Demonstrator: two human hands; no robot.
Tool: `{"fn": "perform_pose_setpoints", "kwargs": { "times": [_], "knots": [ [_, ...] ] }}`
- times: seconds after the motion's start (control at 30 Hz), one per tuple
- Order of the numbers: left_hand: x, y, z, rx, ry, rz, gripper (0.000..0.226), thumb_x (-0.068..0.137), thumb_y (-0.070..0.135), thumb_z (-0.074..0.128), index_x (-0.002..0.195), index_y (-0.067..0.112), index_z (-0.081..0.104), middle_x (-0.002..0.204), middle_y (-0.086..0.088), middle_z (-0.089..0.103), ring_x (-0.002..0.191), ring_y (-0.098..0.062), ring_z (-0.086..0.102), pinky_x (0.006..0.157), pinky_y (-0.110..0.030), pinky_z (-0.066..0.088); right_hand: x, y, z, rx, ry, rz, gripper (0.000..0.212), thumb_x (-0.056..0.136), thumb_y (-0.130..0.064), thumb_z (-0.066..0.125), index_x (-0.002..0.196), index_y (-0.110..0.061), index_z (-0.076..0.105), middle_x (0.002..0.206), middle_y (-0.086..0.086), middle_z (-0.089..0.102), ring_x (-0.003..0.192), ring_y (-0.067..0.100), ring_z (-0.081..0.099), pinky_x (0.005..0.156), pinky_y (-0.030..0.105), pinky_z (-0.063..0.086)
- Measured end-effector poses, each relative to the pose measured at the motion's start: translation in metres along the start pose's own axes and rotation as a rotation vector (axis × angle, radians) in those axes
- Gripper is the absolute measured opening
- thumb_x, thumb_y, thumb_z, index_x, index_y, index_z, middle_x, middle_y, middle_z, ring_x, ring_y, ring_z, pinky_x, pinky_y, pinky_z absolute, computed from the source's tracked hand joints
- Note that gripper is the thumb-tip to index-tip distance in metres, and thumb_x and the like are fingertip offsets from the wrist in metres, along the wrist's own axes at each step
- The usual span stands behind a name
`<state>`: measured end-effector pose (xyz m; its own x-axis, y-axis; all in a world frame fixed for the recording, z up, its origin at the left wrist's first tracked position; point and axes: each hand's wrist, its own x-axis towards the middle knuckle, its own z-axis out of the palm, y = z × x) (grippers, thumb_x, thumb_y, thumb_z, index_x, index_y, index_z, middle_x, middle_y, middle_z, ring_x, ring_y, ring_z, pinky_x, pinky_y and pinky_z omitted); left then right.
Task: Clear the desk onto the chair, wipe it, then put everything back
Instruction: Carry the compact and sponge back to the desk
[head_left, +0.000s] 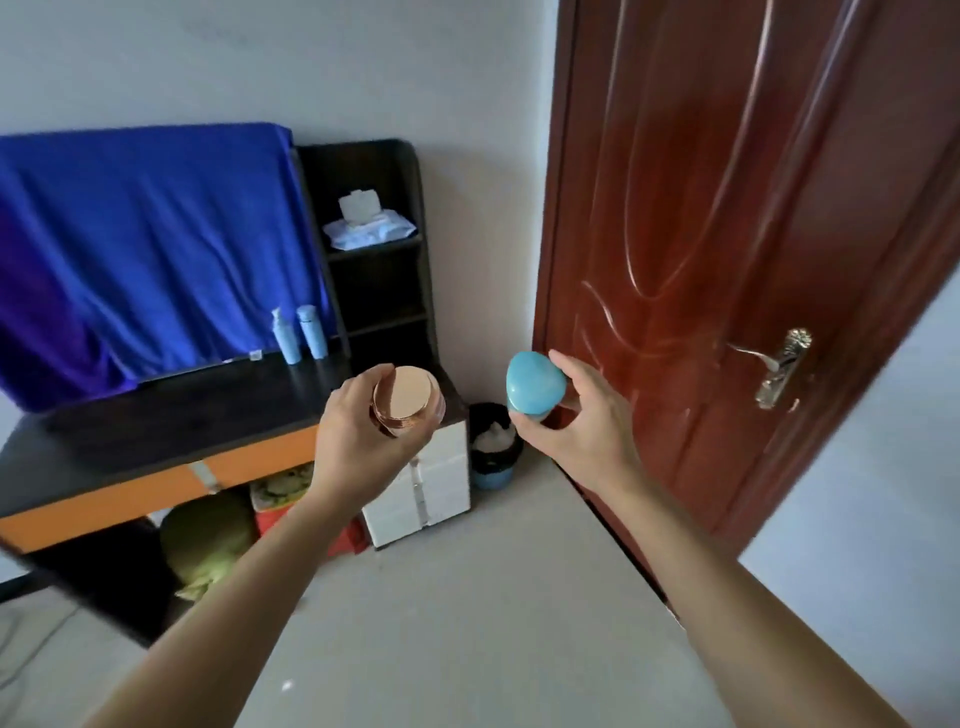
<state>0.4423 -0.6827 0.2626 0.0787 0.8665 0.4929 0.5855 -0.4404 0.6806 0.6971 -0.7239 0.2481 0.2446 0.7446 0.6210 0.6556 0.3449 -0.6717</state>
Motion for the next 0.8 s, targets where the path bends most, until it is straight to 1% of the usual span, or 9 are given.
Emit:
{"fn": "perform_pose_setpoints", "kwargs": {
  "times": [0.1,0.17,0.3,0.4,0.47,0.57,0.6,0.73,0.8],
  "knots": [
    [0.006,-0.055,-0.050,0.074,0.096,-0.055,0.075,0.070,0.067,0.075,0.130,0.028,0.053,0.109,0.018,0.053,0.108,-0.011,0.053,0.091,-0.031,0.047,0.012,-0.027,0.079,0.058,-0.103,-0.019,0.078,0.068,-0.037,0.090,0.135,-0.015,0.058,0.130,-0.005,0.063,0.113,0.001,0.059,0.091,0.024,0.056],
    [0.012,-0.083,-0.077,0.083,0.125,-0.106,0.073,0.070,0.061,0.078,0.130,0.027,0.054,0.110,0.016,0.055,0.108,-0.013,0.054,0.091,-0.032,0.048,0.020,-0.041,0.121,0.067,-0.173,-0.041,0.077,0.069,-0.040,0.089,0.135,-0.016,0.058,0.131,-0.005,0.062,0.113,0.007,0.061,0.092,0.029,0.056],
    [0.035,-0.133,-0.110,0.101,0.145,-0.177,0.073,0.069,0.057,0.081,0.130,0.030,0.053,0.111,0.015,0.055,0.107,-0.012,0.054,0.091,-0.038,0.051,0.044,-0.058,0.191,0.083,-0.275,-0.070,0.076,0.069,-0.040,0.088,0.135,-0.015,0.058,0.132,-0.005,0.061,0.114,0.006,0.058,0.095,0.031,0.054],
    [0.059,-0.168,-0.118,0.120,0.176,-0.208,0.073,0.068,0.057,0.081,0.130,0.030,0.053,0.110,0.017,0.055,0.107,-0.009,0.052,0.089,-0.032,0.049,0.067,-0.060,0.241,0.101,-0.314,-0.077,0.076,0.070,-0.036,0.088,0.135,-0.015,0.057,0.132,-0.005,0.060,0.114,0.006,0.057,0.096,0.029,0.053],
    [0.077,-0.193,-0.118,0.136,0.185,-0.229,0.072,0.068,0.055,0.082,0.130,0.029,0.054,0.110,0.017,0.055,0.107,-0.010,0.052,0.088,-0.029,0.048,0.083,-0.056,0.274,0.133,-0.334,-0.080,0.075,0.069,-0.035,0.088,0.135,-0.015,0.058,0.130,-0.006,0.060,0.113,0.004,0.056,0.095,0.022,0.052],
    [0.120,-0.240,-0.112,0.174,0.174,-0.236,0.071,0.068,0.054,0.082,0.129,0.029,0.055,0.110,0.016,0.056,0.107,-0.009,0.051,0.088,-0.031,0.048,0.117,-0.040,0.335,0.167,-0.354,-0.097,0.073,0.069,-0.035,0.088,0.132,-0.016,0.059,0.128,-0.007,0.061,0.110,0.000,0.055,0.092,0.010,0.046],
    [0.138,-0.256,-0.110,0.191,0.170,-0.235,0.071,0.068,0.055,0.082,0.128,0.029,0.055,0.110,0.016,0.056,0.107,-0.009,0.050,0.088,-0.031,0.048,0.131,-0.034,0.355,0.176,-0.359,-0.104,0.072,0.068,-0.035,0.088,0.132,-0.016,0.059,0.128,-0.006,0.061,0.110,0.000,0.055,0.092,0.011,0.047],
    [0.222,-0.312,-0.106,0.265,0.167,-0.259,0.068,0.068,0.053,0.083,0.124,0.026,0.058,0.111,0.011,0.059,0.106,-0.012,0.051,0.089,-0.031,0.046,0.195,-0.012,0.433,0.209,-0.399,-0.103,0.074,0.067,-0.038,0.087,0.131,-0.015,0.059,0.129,-0.003,0.061,0.111,0.006,0.058,0.093,0.028,0.054],
    [0.261,-0.335,-0.109,0.284,0.165,-0.280,0.068,0.066,0.054,0.084,0.123,0.025,0.059,0.108,0.010,0.059,0.104,-0.014,0.052,0.088,-0.029,0.044,0.228,-0.005,0.468,0.233,-0.418,-0.080,0.074,0.065,-0.039,0.087,0.130,-0.014,0.060,0.127,-0.002,0.062,0.108,0.010,0.062,0.090,0.034,0.056]
  ]
}}
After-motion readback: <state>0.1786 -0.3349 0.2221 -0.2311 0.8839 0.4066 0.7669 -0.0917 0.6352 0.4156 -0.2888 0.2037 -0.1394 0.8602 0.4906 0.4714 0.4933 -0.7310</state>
